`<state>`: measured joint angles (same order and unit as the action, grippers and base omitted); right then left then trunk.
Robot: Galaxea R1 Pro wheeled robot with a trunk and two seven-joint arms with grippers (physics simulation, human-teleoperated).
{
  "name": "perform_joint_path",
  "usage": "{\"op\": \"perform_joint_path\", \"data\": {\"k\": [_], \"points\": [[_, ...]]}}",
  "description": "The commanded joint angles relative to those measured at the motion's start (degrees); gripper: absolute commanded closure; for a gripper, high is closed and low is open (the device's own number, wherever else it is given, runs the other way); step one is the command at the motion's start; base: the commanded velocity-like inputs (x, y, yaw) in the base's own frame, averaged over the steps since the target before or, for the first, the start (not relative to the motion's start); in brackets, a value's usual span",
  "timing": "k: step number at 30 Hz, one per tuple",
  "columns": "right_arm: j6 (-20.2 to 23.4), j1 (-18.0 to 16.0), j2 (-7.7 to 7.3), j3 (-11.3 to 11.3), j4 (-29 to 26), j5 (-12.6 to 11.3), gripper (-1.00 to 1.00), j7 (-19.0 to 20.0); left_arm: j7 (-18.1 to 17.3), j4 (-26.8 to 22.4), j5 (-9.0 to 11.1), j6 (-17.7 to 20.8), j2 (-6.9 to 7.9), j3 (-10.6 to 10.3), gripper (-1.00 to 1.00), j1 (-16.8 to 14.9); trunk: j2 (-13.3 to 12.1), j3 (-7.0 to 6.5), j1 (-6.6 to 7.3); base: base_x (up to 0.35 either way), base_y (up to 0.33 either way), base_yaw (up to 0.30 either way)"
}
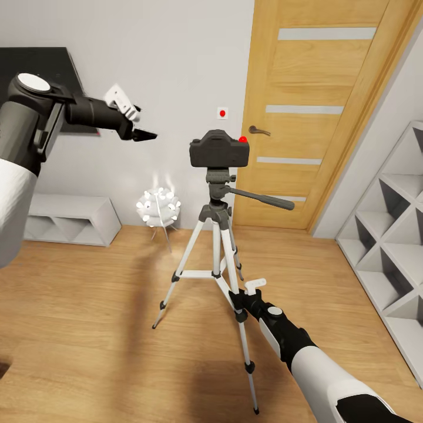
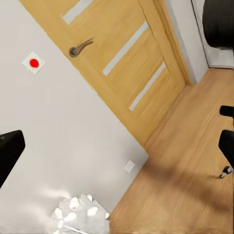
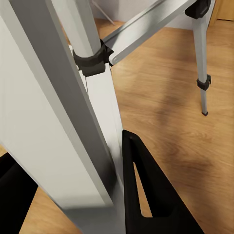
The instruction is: Attach the digital camera to the camera tripod in the bedroom.
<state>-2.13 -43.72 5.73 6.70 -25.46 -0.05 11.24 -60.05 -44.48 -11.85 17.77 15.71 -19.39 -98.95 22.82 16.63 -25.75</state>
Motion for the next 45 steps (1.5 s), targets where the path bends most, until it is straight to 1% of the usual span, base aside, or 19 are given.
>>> {"op": "perform_joint_path", "data": {"k": [1,3,4,11,12,15,18,21,22,24,27,29,30,32,35,38,39,42,45], "points": [[-0.16,-0.05,-0.02,0.42,0.23,3.04,1.0,-0.7,0.03,1.14,0.05,0.96,0.29,-0.13,-1.0,-0.06,0.1,0.11,-0.03,0.0,0.0,0.0],[-0.16,-0.05,-0.02,0.42,0.23,3.04,1.0,-0.7,0.25,4.32,0.12,1.8,0.64,-0.13,-1.0,-0.04,0.1,0.11,-0.03,0.0,0.0,0.0],[-0.16,-0.05,-0.02,0.42,0.23,3.04,1.0,-0.7,0.37,8.25,0.18,2.54,0.88,-0.13,-1.0,-0.03,0.1,0.11,-0.03,0.0,0.0,0.0],[-0.16,-0.05,-0.02,0.42,0.23,3.04,1.0,-0.7,0.37,25.88,0.44,3.48,1.36,-0.12,-1.0,-0.01,0.1,0.11,-0.03,0.0,0.0,0.0],[-0.16,-0.05,-0.02,0.42,0.23,3.04,1.0,-0.7,0.53,31.18,0.47,3.53,1.42,-0.12,-1.0,-0.01,0.1,0.11,-0.03,0.0,0.0,0.0],[-0.16,-0.05,-0.02,0.42,0.23,3.04,1.0,-0.7,0.75,37.65,0.46,3.51,1.61,-0.12,-1.0,0.02,0.1,0.11,-0.03,0.0,0.0,0.0],[-0.16,-0.05,-0.02,0.42,0.23,3.04,1.0,-0.7,0.72,40.95,0.49,3.6,2.33,-0.14,-1.0,0.25,0.1,0.11,-0.03,0.0,0.0,0.0],[-0.16,-0.05,-0.02,0.42,0.23,3.04,1.0,-0.7,0.55,42.61,0.54,3.83,3.44,-0.13,-1.0,0.8,0.1,0.11,-0.03,0.0,0.0,0.0],[-0.16,-0.05,-0.02,0.42,0.23,3.04,1.0,-0.7,0.45,43.25,0.54,3.98,4.21,-0.13,-1.0,2.03,0.1,0.11,-0.03,0.0,0.0,0.0],[-0.16,-0.05,-0.02,0.42,0.26,3.04,1.0,-0.7,0.39,43.66,0.58,4.09,5.03,-0.13,-1.0,4.31,0.1,0.11,-0.03,0.0,0.0,0.0],[-0.16,-0.05,0.01,0.42,0.32,3.04,1.0,-0.7,0.4,43.97,0.93,4.19,6.33,-0.13,-1.0,9.04,0.1,0.11,-0.03,0.0,0.0,0.0],[-0.16,-0.05,0.03,0.45,0.35,3.04,1.0,-0.7,0.45,44.12,1.66,4.21,7.09,-0.12,-1.0,12.39,0.1,0.11,-0.03,0.0,0.0,0.0],[-0.16,-0.05,0.04,0.47,0.37,3.04,1.0,-0.7,0.48,44.22,3.08,4.21,7.66,-0.09,-1.0,15.64,0.1,0.11,-0.03,0.0,0.0,0.0],[-0.14,-0.05,0.05,0.49,0.38,3.04,1.0,-0.7,0.51,44.28,5.17,4.19,8.05,-0.1,-1.0,18.84,0.1,0.11,-0.03,0.0,0.0,0.0],[-0.1,-0.05,0.06,0.5,0.4,3.04,1.0,-0.7,0.71,44.32,9.31,4.02,8.36,-0.1,-1.0,23.87,0.1,0.11,-0.03,0.0,0.0,0.0],[-0.1,-0.05,0.06,0.5,0.4,3.04,1.0,-0.7,1.18,44.31,14.1,3.84,8.37,-0.11,-1.0,28.93,0.1,0.11,-0.03,0.0,0.0,0.0],[-0.09,-0.05,0.06,0.51,0.4,3.04,1.0,-0.7,1.7,44.32,17.29,3.74,8.29,-0.12,-1.0,32.11,0.1,0.11,-0.03,0.0,0.0,0.0],[-0.08,-0.05,0.07,0.51,0.4,3.04,1.0,-0.67,3.14,44.34,21.77,3.59,8.16,-0.12,-1.0,36.55,0.1,0.11,-0.03,0.0,0.0,0.0],[-0.07,-0.05,0.07,0.51,0.41,3.04,1.0,-0.65,5.49,44.35,25.85,3.5,8.04,-0.12,-1.0,40.71,0.1,0.11,-0.03,0.0,0.0,0.0]]}}
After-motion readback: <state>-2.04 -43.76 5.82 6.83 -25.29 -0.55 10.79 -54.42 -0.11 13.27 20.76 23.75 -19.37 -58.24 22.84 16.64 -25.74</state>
